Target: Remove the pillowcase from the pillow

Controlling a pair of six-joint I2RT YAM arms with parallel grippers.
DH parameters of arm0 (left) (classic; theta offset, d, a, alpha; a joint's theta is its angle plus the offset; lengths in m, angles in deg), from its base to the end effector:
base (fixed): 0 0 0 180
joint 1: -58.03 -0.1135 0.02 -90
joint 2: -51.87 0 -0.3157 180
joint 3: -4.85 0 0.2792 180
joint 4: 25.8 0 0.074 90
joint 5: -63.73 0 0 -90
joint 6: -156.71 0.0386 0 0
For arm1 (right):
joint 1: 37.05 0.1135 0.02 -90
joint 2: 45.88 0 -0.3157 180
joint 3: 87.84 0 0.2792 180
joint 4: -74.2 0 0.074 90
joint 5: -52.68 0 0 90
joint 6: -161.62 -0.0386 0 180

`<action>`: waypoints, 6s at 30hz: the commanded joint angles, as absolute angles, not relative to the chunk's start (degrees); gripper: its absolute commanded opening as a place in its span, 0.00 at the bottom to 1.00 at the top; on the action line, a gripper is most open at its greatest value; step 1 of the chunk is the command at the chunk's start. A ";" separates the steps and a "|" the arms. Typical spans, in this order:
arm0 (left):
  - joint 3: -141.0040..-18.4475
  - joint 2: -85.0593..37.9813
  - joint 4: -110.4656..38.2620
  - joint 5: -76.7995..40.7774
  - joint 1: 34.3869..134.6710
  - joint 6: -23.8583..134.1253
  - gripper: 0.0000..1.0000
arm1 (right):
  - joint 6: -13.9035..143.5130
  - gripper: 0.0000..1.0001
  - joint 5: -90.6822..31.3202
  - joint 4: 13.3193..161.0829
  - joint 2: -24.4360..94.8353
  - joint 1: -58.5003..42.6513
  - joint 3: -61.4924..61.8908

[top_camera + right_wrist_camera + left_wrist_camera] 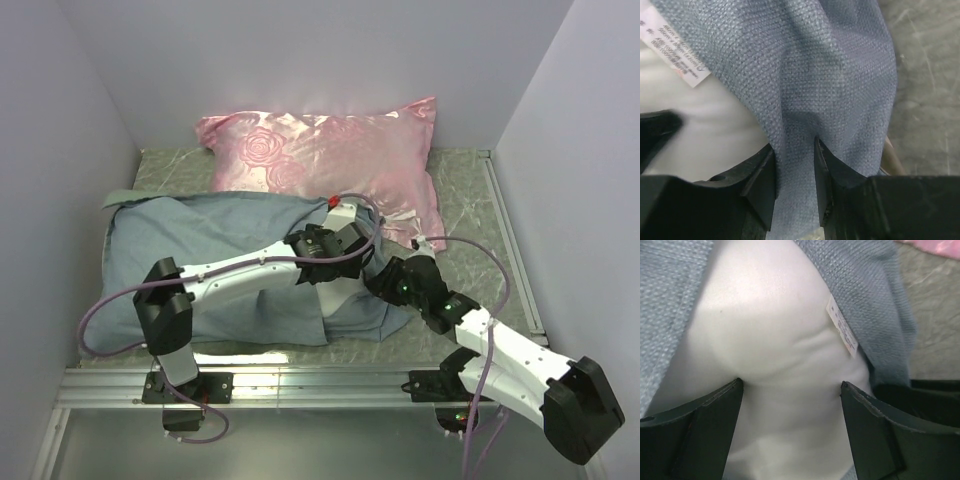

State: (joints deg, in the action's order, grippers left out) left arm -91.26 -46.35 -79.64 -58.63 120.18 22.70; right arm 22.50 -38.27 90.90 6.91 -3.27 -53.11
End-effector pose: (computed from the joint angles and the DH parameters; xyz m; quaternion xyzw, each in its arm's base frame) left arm 0.2069 -0.3474 0.3273 0.0642 0.9197 -0.0648 0.3819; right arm 0.1558 0.1035 0.2142 0.1221 0.8776 0.3014 0.3523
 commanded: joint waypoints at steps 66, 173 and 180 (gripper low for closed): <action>-119.53 -48.86 -85.49 -31.74 98.81 32.08 0.01 | 19.94 0.00 -41.01 93.47 -4.23 -1.89 -60.41; -61.79 1.97 -36.12 -52.20 119.64 11.09 0.01 | 31.63 0.75 -30.55 107.34 16.01 -21.76 -11.62; -64.15 -21.48 -29.24 -47.56 119.82 8.18 0.15 | 31.19 0.80 -26.60 107.70 4.42 -21.93 -21.81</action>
State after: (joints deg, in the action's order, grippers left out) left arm -61.62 -15.99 -37.08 -48.73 119.70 10.90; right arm 30.60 -28.28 105.13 7.74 -21.98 -17.18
